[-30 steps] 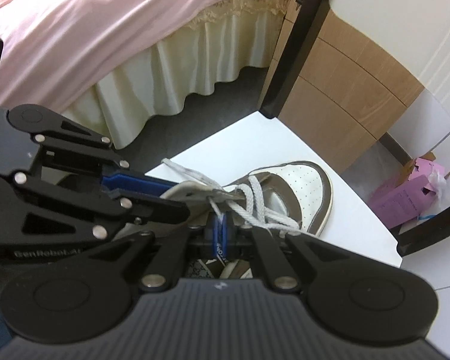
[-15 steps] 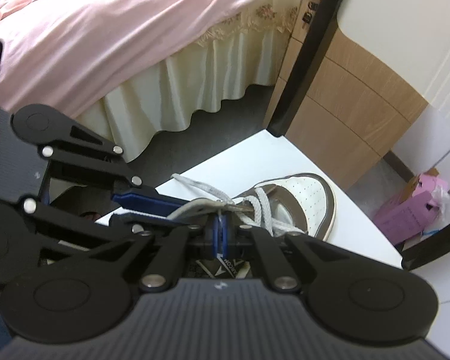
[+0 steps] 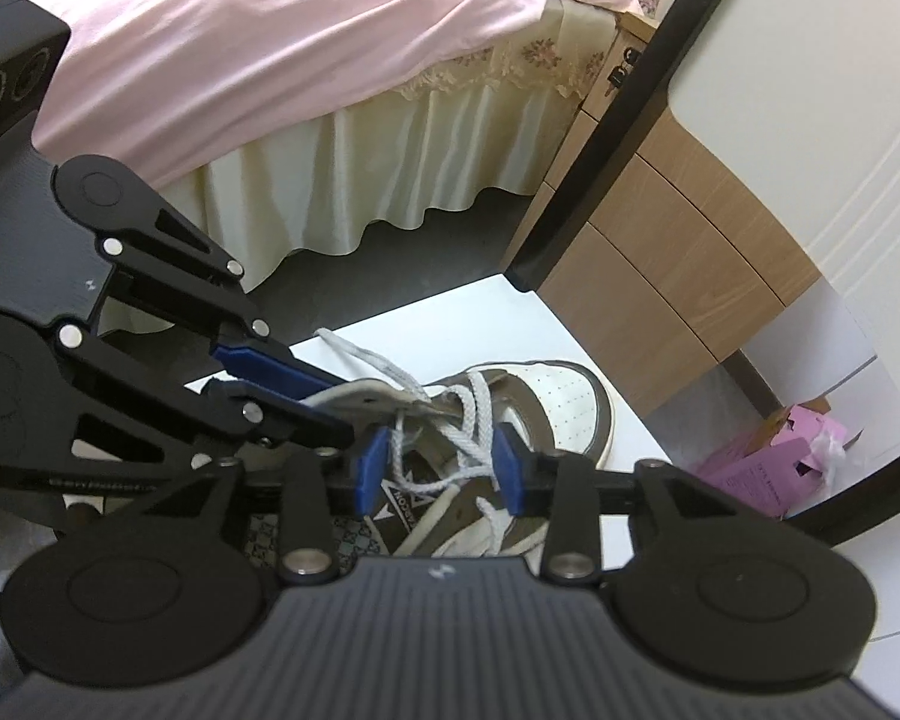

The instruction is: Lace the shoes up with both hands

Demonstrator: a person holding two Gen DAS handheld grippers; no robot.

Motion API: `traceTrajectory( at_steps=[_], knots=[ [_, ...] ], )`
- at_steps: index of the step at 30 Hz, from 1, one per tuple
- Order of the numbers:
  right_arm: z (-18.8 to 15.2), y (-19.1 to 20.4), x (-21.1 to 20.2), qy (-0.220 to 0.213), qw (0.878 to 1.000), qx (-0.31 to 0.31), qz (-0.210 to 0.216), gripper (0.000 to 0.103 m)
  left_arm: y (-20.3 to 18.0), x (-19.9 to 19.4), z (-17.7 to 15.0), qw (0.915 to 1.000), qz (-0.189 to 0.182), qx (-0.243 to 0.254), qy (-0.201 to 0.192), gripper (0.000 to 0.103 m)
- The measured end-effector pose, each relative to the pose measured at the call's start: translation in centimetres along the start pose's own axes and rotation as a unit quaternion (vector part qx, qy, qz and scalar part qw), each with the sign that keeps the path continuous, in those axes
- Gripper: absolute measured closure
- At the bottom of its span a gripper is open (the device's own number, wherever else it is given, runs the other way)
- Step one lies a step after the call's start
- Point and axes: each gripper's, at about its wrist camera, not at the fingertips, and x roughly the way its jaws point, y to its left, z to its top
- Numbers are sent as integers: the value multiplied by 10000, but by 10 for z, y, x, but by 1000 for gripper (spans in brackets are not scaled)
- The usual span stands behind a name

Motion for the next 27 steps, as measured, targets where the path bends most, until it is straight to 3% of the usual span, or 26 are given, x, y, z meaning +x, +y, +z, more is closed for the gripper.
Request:
traceTrajectory(
  at_steps=[3, 5, 7, 9, 12, 18, 23, 25, 27],
  knots=[
    [1, 3, 5, 102, 9999, -117, 15, 66, 0, 1, 0, 10000, 14, 31, 9, 91],
    [2, 7, 9, 161, 9994, -305, -47, 76, -1, 1, 0, 10000, 18, 51, 13, 91],
    [4, 10, 12, 225, 9988, -419, -81, 95, -2, 1, 0, 10000, 31, 82, 17, 91],
    [5, 11, 14, 283, 9989, -376, -6, 101, -3, 2, 1, 9999, 40, 125, 27, 91],
    [6, 12, 17, 336, 9990, -286, 43, 101, -4, 2, 0, 9997, 36, 223, 28, 91],
    [8, 5, 16, 10, 9996, 237, 177, 100, -4, 3, -1, 9993, 90, 357, 21, 91],
    [1, 6, 14, 18, 9999, 48, 161, 98, -6, 5, -1, 9991, 71, 424, 37, 91],
    [-1, 9, 12, 57, 9999, -116, 94, 81, -7, 6, -1, 9990, 73, 450, 45, 91],
    [-1, 11, 8, 45, 9997, -241, 33, 75, -7, 6, -1, 9989, 72, 461, 50, 91]
  ],
)
